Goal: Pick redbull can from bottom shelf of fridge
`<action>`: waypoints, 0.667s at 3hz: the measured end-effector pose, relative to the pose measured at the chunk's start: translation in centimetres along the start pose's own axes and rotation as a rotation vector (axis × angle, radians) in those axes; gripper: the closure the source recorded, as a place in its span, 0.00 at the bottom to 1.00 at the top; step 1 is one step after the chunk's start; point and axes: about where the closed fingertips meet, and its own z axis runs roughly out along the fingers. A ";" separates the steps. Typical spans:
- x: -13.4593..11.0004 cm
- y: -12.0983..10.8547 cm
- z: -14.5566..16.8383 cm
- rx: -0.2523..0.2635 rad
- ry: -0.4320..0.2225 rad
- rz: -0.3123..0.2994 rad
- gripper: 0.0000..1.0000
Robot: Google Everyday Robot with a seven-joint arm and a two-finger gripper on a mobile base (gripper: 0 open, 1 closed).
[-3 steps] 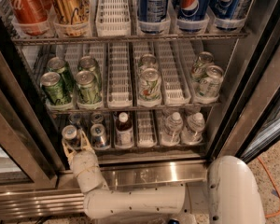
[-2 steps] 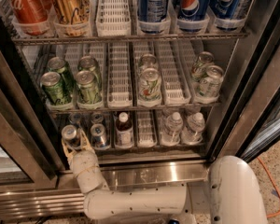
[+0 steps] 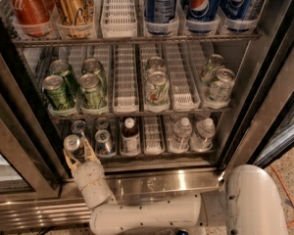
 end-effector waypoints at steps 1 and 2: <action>-0.6 0.4 -1.6 -0.022 0.012 -0.002 1.00; -0.7 0.8 -3.6 -0.041 0.041 0.012 1.00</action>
Offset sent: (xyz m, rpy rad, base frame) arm -0.0635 -0.0176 -0.0134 -0.0290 0.0921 0.0632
